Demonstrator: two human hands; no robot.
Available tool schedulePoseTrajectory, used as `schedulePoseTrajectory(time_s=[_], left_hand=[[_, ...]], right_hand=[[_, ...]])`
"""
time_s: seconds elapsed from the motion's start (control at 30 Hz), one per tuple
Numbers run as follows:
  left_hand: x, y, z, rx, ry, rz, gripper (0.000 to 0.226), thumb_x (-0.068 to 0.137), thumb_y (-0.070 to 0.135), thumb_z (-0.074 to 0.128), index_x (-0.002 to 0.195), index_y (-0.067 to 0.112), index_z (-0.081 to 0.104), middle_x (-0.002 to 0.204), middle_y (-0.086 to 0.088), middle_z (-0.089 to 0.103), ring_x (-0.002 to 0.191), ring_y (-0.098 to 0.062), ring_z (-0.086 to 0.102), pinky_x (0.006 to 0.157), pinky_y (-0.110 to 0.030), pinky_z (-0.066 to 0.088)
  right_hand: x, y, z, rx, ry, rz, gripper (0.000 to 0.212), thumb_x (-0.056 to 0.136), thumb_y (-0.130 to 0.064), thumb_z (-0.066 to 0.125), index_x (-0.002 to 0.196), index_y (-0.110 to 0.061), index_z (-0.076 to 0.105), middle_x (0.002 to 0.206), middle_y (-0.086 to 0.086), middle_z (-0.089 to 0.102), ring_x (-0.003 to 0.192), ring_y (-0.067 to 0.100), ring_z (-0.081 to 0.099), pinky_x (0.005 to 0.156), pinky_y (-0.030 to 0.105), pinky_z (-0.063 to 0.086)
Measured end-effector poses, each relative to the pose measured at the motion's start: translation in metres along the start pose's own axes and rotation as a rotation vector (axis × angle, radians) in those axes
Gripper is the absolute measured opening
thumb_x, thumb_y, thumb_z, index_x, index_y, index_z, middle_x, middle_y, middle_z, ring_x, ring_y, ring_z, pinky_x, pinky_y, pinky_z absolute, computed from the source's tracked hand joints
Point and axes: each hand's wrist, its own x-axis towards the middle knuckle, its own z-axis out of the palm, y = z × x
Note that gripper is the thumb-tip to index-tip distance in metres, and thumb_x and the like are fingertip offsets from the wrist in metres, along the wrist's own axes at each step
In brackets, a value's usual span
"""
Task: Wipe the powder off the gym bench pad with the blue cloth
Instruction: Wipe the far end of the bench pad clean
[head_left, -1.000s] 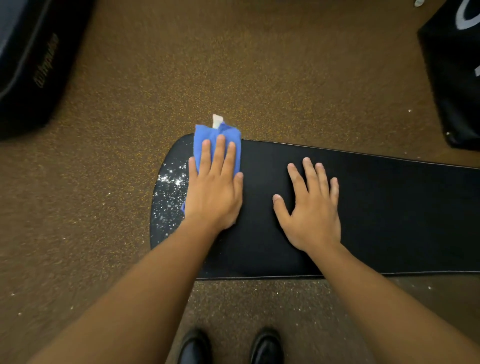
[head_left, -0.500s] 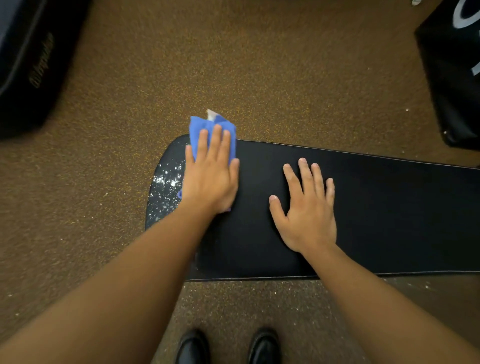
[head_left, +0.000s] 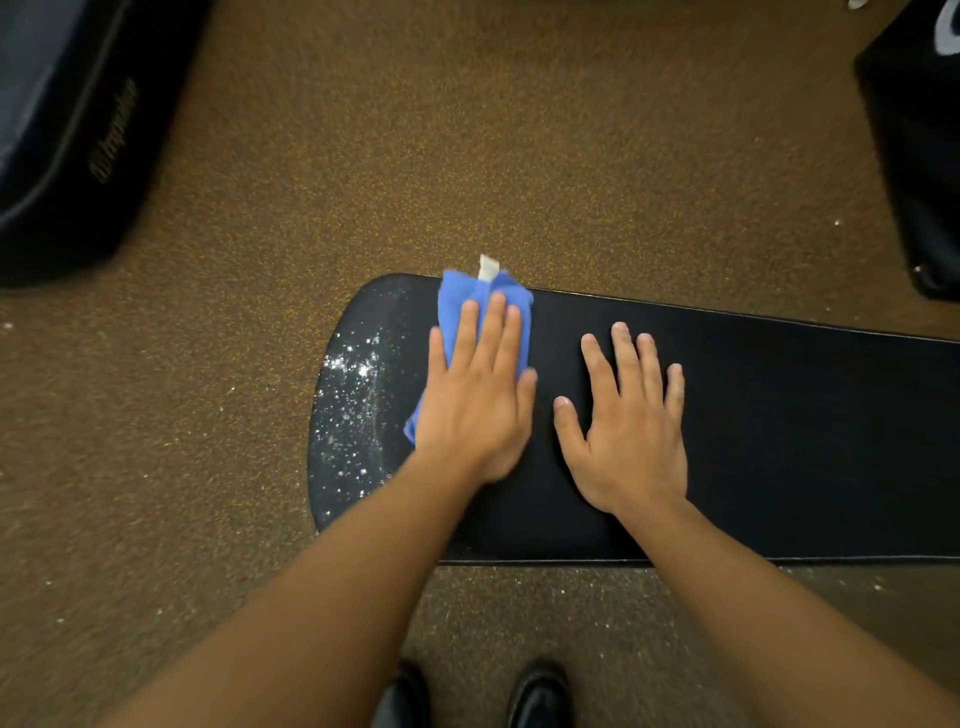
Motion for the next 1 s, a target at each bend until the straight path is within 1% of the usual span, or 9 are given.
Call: schedulePoseTrajectory(time_s=[0.13, 0.2, 0.27, 0.33, 0.4, 0.53, 0.67, 0.83, 1.0], left_hand=[[0.021, -0.022, -0.01, -0.015, 0.004, -0.038, 0.061, 0.104, 0.041, 0.018, 0.157, 0.015, -0.001, 0.165, -0.001, -0.009, 0.15, -0.021, -0.013, 0.121, -0.049, 0.0], [-0.006, -0.028, -0.006, -0.041, 0.032, -0.112, 0.062, 0.103, 0.042, 0.015, 0.157, 0.014, 0.0, 0.165, -0.002, -0.009, 0.15, -0.02, -0.015, 0.121, -0.048, -0.001], [-0.045, -0.023, -0.001, -0.036, 0.054, -0.162, 0.065, 0.101, 0.042, 0.016, 0.157, 0.011, 0.005, 0.165, -0.005, -0.003, 0.151, -0.022, -0.011, 0.121, -0.051, 0.003], [-0.075, -0.008, 0.009, -0.006, 0.049, -0.154, 0.066, 0.1, 0.042, 0.02, 0.156, 0.007, 0.013, 0.164, -0.009, 0.006, 0.151, -0.027, -0.003, 0.12, -0.055, 0.01], [-0.082, 0.009, 0.017, -0.006, 0.031, -0.142, 0.067, 0.1, 0.043, 0.022, 0.155, 0.004, 0.014, 0.163, -0.012, 0.009, 0.151, -0.03, 0.0, 0.119, -0.057, 0.011], [-0.035, 0.006, 0.008, -0.024, 0.022, -0.062, 0.064, 0.103, 0.042, 0.017, 0.157, 0.01, 0.004, 0.165, -0.006, -0.004, 0.15, -0.026, -0.011, 0.121, -0.054, 0.003], [-0.002, -0.03, -0.01, -0.05, 0.021, -0.191, 0.062, 0.104, 0.04, 0.014, 0.156, 0.013, -0.005, 0.164, -0.003, -0.013, 0.149, -0.021, -0.017, 0.121, -0.05, -0.002], [-0.054, -0.029, 0.001, -0.048, 0.058, -0.185, 0.065, 0.101, 0.043, 0.015, 0.156, 0.011, 0.002, 0.165, -0.006, -0.005, 0.15, -0.023, -0.013, 0.121, -0.052, 0.004], [-0.101, 0.021, 0.025, -0.018, 0.087, -0.121, 0.065, 0.1, 0.04, 0.027, 0.154, 0.004, 0.02, 0.162, -0.014, 0.014, 0.151, -0.032, 0.007, 0.116, -0.055, 0.012]], right_hand=[[0.0, 0.001, -0.002, 0.026, 0.003, 0.004, 0.068, 0.093, -0.053, 0.028, 0.153, -0.022, 0.025, 0.163, 0.007, 0.015, 0.15, 0.025, 0.004, 0.12, 0.053, 0.007], [0.001, 0.001, -0.002, 0.024, 0.001, 0.002, 0.067, 0.093, -0.053, 0.028, 0.153, -0.022, 0.025, 0.163, 0.007, 0.015, 0.15, 0.025, 0.004, 0.12, 0.053, 0.007], [0.0, -0.001, -0.002, 0.018, -0.003, 0.008, 0.068, 0.093, -0.053, 0.027, 0.153, -0.021, 0.025, 0.163, 0.007, 0.015, 0.15, 0.026, 0.004, 0.12, 0.054, 0.008], [0.0, -0.003, -0.002, 0.01, -0.004, 0.012, 0.068, 0.093, -0.051, 0.026, 0.153, -0.02, 0.024, 0.163, 0.009, 0.014, 0.15, 0.027, 0.004, 0.12, 0.054, 0.007], [0.0, -0.004, -0.001, 0.003, -0.004, 0.01, 0.068, 0.093, -0.051, 0.026, 0.154, -0.02, 0.023, 0.163, 0.009, 0.014, 0.15, 0.028, 0.004, 0.12, 0.055, 0.007], [-0.001, -0.002, 0.0, 0.004, -0.002, 0.007, 0.068, 0.093, -0.052, 0.027, 0.153, -0.02, 0.024, 0.162, 0.009, 0.015, 0.15, 0.027, 0.005, 0.12, 0.054, 0.008], [0.0, 0.001, 0.0, 0.017, 0.009, -0.002, 0.067, 0.093, -0.053, 0.029, 0.152, -0.022, 0.026, 0.162, 0.007, 0.017, 0.15, 0.026, 0.006, 0.12, 0.053, 0.008], [-0.001, -0.001, -0.002, 0.022, 0.016, 0.017, 0.067, 0.093, -0.052, 0.03, 0.152, -0.021, 0.028, 0.162, 0.008, 0.018, 0.15, 0.026, 0.007, 0.12, 0.053, 0.007], [0.0, -0.005, 0.0, 0.019, 0.023, 0.022, 0.067, 0.093, -0.05, 0.029, 0.152, -0.02, 0.028, 0.162, 0.009, 0.018, 0.15, 0.027, 0.008, 0.12, 0.054, 0.009]])
